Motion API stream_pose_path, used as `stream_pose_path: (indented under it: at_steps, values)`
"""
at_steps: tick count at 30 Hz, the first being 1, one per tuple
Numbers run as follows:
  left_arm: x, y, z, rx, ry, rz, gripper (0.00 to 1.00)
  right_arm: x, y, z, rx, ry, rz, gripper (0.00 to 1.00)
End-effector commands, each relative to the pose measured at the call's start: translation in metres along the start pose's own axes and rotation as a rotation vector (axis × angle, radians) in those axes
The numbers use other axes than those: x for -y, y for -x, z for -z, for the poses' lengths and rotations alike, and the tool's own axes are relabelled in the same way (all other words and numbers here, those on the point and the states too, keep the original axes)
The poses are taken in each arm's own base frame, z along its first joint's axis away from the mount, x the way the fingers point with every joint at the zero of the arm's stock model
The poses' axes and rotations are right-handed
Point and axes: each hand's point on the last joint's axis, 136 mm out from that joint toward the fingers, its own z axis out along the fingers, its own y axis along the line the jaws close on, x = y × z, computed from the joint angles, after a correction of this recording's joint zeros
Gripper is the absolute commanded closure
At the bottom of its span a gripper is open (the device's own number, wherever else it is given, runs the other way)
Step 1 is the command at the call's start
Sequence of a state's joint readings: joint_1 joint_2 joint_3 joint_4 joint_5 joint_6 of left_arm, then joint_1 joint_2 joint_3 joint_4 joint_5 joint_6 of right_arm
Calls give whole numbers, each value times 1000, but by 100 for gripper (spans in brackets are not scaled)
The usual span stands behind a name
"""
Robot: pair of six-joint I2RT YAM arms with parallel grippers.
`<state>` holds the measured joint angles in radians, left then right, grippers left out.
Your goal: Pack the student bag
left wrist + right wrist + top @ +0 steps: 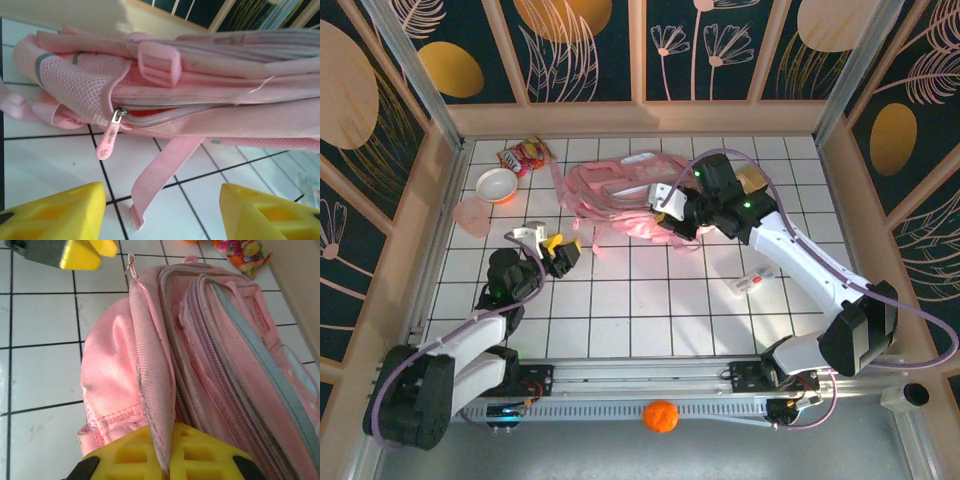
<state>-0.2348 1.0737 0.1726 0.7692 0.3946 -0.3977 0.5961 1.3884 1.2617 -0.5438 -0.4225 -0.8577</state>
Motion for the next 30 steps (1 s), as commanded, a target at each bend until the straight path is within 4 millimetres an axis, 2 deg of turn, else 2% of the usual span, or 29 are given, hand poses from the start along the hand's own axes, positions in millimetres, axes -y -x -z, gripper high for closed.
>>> stream_pose_path:
  at_steps: [1,3,9,13,22,27,30]
  values:
    - [15,7,-4,47,-83,-137,41,7,50,38,168,-36,92,100]
    - [22,3,-5,55,-122,-220,41,4,50,41,176,-28,98,100]
    - [24,-10,-17,32,-142,-291,38,-1,50,47,177,-3,96,100]
    - [15,-10,-25,44,-108,-308,38,-5,51,51,181,13,94,100]
    - [15,-5,-37,75,-125,-334,44,-10,52,57,188,19,90,100]
    - [17,-5,-43,68,-148,-350,51,-10,52,58,190,18,86,100]
    - [20,-6,-44,66,-168,-361,65,-10,50,58,187,10,82,100]
